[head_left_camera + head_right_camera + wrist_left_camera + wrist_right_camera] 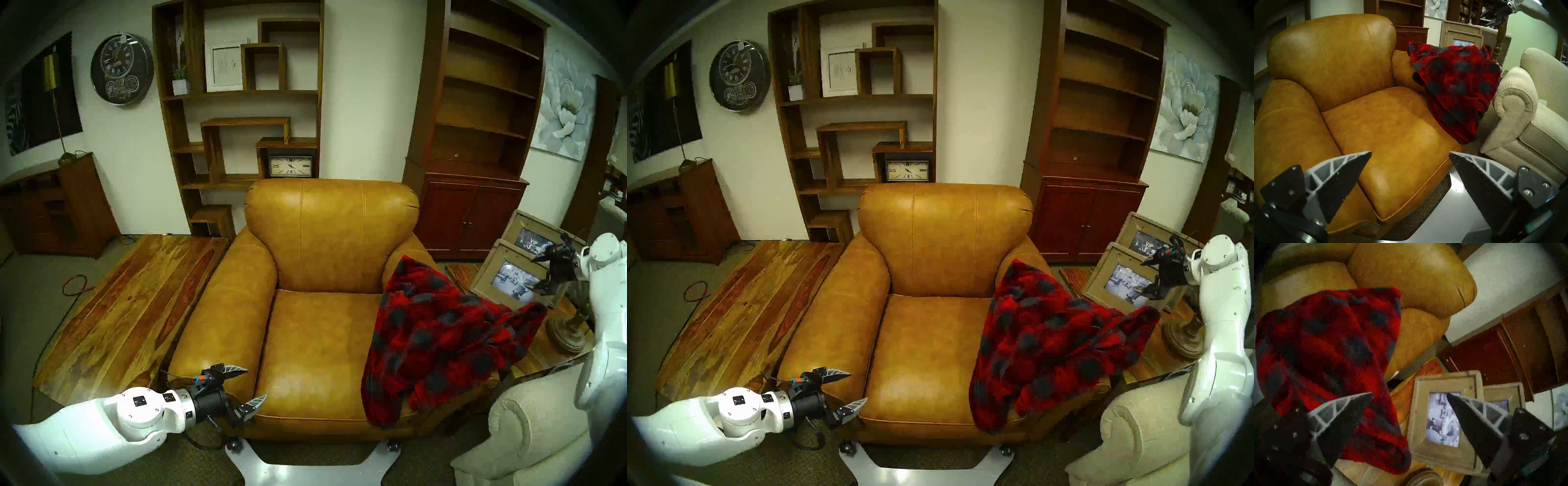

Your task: Move the blanket from sofa and drape it over the sofa arm

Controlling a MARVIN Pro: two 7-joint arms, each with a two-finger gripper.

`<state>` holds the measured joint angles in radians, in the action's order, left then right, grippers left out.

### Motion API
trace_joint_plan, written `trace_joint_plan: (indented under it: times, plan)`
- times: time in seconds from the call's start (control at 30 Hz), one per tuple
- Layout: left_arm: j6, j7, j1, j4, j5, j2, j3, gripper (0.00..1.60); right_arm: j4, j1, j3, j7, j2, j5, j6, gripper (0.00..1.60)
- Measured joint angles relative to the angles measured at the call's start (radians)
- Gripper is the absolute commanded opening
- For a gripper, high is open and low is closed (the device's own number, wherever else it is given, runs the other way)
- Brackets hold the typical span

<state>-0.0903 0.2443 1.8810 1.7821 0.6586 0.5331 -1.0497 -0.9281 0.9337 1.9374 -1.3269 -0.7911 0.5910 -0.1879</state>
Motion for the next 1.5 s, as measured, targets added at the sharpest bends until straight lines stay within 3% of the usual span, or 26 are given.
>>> trace_joint_plan:
  times: [0.3,0.6,1.07,1.37,1.5]
  plan:
    - [0.0,-0.001,-0.003,-0.001,0.001,0.0,0.002,1.6,-0.029,0.038,-0.142,-0.028,-0.118,-0.126,0.036,1.6]
    - [0.0,-0.003,-0.007,-0.002,0.002,-0.001,0.005,1.6,-0.049,0.093,-0.292,-0.014,-0.228,-0.207,0.069,1.6]
    - [0.001,-0.005,-0.013,-0.003,0.004,-0.001,0.011,1.6,-0.095,0.176,-0.526,0.125,-0.4,-0.302,0.13,1.6]
    - [0.001,-0.007,-0.016,-0.004,0.006,-0.002,0.014,1.6,-0.14,0.24,-0.647,0.231,-0.5,-0.334,0.171,1.6]
    - [0.001,-0.007,-0.016,-0.004,0.006,-0.002,0.015,1.6,-0.155,0.261,-0.669,0.276,-0.536,-0.343,0.187,1.6]
